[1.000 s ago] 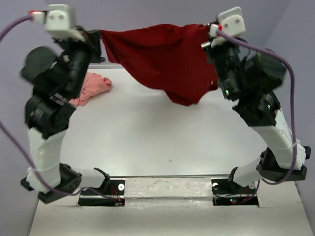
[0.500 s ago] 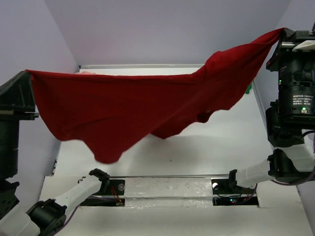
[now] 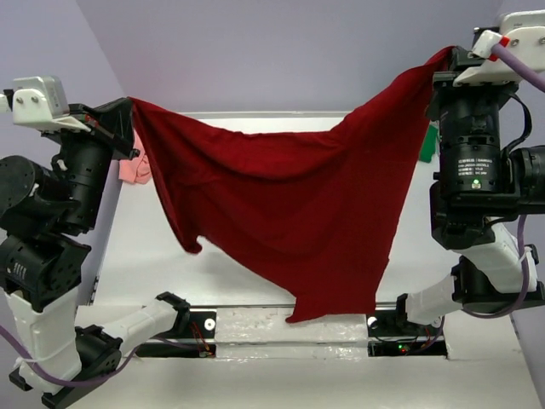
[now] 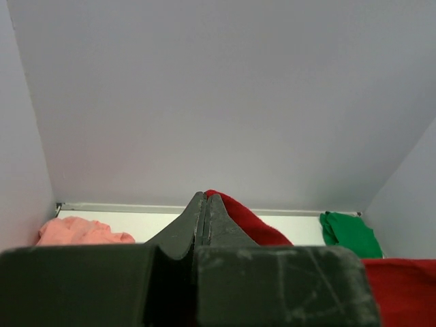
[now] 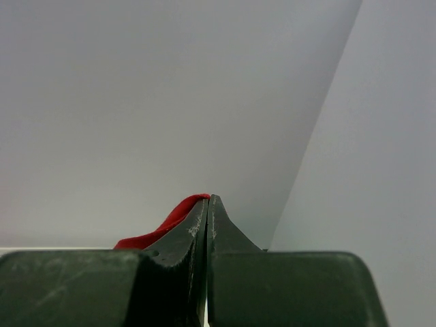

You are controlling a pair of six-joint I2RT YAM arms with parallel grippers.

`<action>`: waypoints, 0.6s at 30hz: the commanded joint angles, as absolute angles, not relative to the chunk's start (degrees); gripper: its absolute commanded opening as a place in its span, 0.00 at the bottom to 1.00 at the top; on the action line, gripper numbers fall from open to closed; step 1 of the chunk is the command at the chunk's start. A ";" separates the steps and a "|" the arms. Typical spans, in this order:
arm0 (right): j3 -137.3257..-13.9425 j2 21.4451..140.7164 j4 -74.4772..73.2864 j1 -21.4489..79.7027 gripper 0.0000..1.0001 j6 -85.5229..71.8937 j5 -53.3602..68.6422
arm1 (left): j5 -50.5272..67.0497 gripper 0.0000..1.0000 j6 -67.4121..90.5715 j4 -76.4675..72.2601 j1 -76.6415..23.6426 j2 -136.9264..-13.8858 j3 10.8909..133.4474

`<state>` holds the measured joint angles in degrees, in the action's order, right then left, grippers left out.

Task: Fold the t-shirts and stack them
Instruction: Flatten out the tshirt

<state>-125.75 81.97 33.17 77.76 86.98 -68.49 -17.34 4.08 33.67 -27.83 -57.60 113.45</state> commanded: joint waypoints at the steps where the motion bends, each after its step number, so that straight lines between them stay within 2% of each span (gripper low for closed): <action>1: -128.15 80.60 31.82 78.22 0.00 87.10 -65.65 | -16.87 0.00 3.34 26.55 -27.42 -57.57 111.18; 10: -122.45 80.51 29.89 71.72 0.00 82.98 -65.92 | -17.67 0.00 3.16 25.06 -27.42 -57.66 106.27; 14: -122.00 80.51 23.12 68.73 0.00 76.39 -64.00 | -17.23 0.00 3.08 24.17 -27.42 -56.86 105.03; 18: -128.93 82.70 17.67 69.96 0.00 73.83 -64.24 | -13.80 0.00 3.95 24.17 -27.42 -55.38 107.13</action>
<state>-123.50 82.48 22.92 69.01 77.69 -66.98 -16.67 3.90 29.15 -27.64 -57.32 104.64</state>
